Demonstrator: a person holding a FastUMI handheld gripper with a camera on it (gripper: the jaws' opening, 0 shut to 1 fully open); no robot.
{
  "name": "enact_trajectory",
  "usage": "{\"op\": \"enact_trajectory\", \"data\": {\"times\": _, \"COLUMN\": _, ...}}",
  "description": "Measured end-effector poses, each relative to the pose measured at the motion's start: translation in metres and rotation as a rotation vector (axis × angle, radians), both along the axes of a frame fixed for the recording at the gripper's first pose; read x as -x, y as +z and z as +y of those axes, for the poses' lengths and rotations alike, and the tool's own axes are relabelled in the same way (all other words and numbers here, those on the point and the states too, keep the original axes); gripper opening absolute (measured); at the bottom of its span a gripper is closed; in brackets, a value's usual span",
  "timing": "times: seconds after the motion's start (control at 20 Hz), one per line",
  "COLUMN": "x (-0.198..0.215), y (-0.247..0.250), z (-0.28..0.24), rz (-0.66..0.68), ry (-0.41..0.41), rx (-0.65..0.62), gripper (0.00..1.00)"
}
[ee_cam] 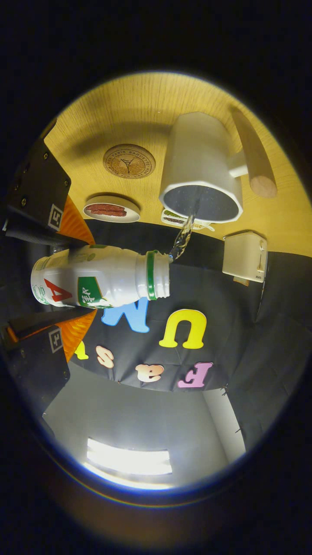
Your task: Take the bottle from table, then pour the juice into the cup, finally place the bottle on the coaster
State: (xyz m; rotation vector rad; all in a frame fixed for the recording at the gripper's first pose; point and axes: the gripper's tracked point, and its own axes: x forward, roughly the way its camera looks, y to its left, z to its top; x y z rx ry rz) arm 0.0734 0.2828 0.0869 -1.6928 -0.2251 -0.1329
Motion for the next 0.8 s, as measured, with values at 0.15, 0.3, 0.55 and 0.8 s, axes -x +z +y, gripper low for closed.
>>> {"op": "enact_trajectory", "data": {"times": 0.15, "x": -0.0001, "y": 0.0011, "z": -0.0006, "rz": -0.005, "ry": 0.000, "rx": 0.007, "gripper": 0.66}}
{"op": "enact_trajectory", "data": {"times": 0.3, "x": 0.0000, "y": 0.0018, "z": 0.0003, "rz": -0.012, "ry": 0.004, "rx": 0.013, "gripper": 0.66}}
{"op": "enact_trajectory", "data": {"times": 0.55, "x": -0.0002, "y": 0.0023, "z": 0.0010, "rz": -0.022, "ry": 0.009, "rx": 0.024, "gripper": 0.66}}
{"op": "enact_trajectory", "data": {"times": 0.8, "x": 0.0007, "y": 0.0038, "z": 0.0005, "rz": -0.026, "ry": 0.010, "rx": 0.040, "gripper": 0.66}}
